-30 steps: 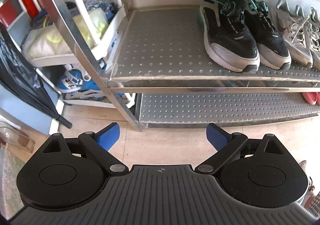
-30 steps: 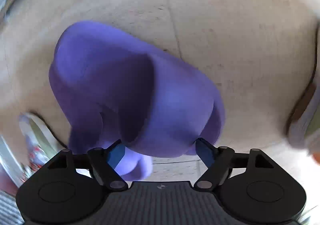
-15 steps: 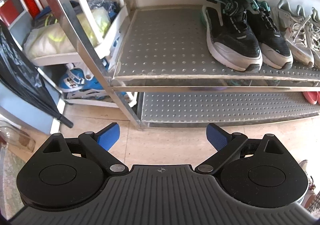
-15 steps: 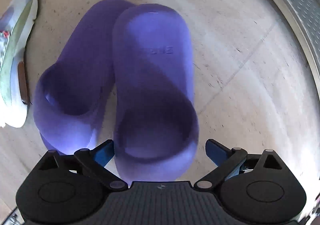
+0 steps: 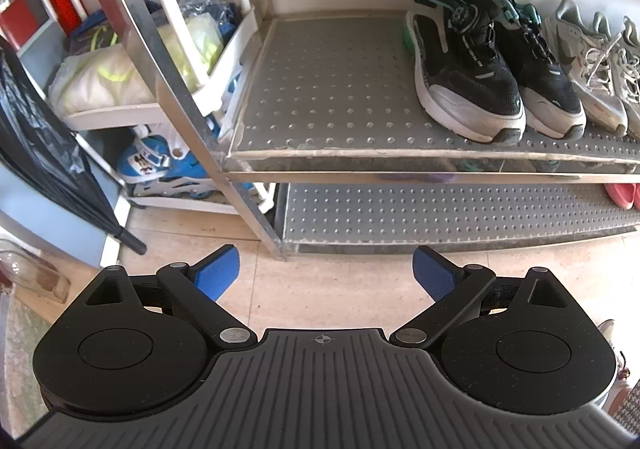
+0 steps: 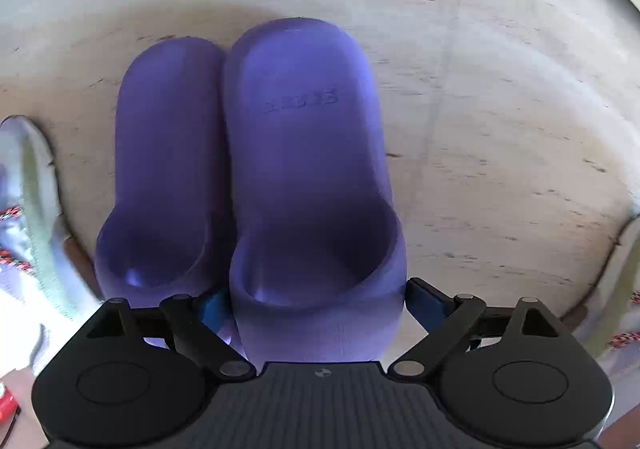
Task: Organize scattered shoes
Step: 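Align the right gripper over the heels of both purple slides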
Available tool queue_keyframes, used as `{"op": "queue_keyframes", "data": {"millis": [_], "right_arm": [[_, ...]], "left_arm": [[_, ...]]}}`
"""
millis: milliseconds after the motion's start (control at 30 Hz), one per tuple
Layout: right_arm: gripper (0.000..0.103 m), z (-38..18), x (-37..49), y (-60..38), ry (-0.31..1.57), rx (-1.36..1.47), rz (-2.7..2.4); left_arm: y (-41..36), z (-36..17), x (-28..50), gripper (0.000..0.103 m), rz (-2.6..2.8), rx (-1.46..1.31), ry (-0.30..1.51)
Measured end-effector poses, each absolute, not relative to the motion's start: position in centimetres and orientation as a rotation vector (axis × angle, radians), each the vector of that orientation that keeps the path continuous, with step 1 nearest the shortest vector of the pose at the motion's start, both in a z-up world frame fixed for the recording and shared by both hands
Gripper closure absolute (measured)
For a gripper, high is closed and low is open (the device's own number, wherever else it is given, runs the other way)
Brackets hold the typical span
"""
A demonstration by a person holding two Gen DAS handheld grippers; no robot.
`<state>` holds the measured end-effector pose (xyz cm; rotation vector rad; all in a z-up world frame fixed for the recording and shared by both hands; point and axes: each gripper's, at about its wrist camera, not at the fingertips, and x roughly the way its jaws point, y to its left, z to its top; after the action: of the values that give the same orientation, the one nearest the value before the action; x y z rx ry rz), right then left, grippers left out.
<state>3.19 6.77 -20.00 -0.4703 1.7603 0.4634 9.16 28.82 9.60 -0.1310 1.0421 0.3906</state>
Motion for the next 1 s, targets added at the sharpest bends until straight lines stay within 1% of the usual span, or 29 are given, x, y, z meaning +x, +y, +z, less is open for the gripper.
{"op": "queue_keyframes", "data": {"millis": [133,233,333,400,433,467,533,567,633,667,900,1000], "right_arm": [[0.007,-18.7,2.6,8.2,1.794,-0.494,0.477],[0.007,-16.8,3.1,8.3,1.818,-0.476,0.476],[0.008,-16.2,4.8,7.6,1.802,-0.42,0.492],[0.012,-15.2,6.1,8.1,1.79,-0.351,0.514],[0.016,-15.6,6.4,7.8,1.796,-0.332,0.518],[0.023,-16.2,6.7,7.9,1.81,-0.319,0.522],[0.032,-18.0,6.9,9.7,1.867,-0.324,0.528],[0.034,-18.4,7.1,9.9,1.881,-0.338,0.531],[0.037,-20.1,7.0,11.5,1.943,-0.414,0.532],[0.038,-20.0,7.4,11.7,1.957,-0.437,0.529],[0.039,-24.3,5.5,14.3,2.046,-0.646,0.477],[0.043,-25.7,4.4,14.9,2.066,-0.702,0.471]], "left_arm": [[28.8,9.6,9.2,0.006,0.387,-0.133,1.043],[29.0,9.7,9.1,0.006,0.389,-0.139,1.038],[29.1,9.8,9.0,0.006,0.393,-0.143,1.036],[29.1,9.7,9.0,0.006,0.395,-0.143,1.038],[29.1,9.7,8.9,0.006,0.395,-0.142,1.039],[29.1,9.7,8.9,0.006,0.395,-0.141,1.04],[29.1,9.6,8.9,0.006,0.395,-0.138,1.041],[29.2,9.6,8.9,0.006,0.396,-0.138,1.042],[29.3,9.6,8.9,0.006,0.401,-0.139,1.043],[29.5,9.5,9.0,0.006,0.406,-0.139,1.045],[30.3,9.1,9.1,0.006,0.427,-0.143,1.057],[30.3,8.9,9.2,0.006,0.425,-0.135,1.064]]}}
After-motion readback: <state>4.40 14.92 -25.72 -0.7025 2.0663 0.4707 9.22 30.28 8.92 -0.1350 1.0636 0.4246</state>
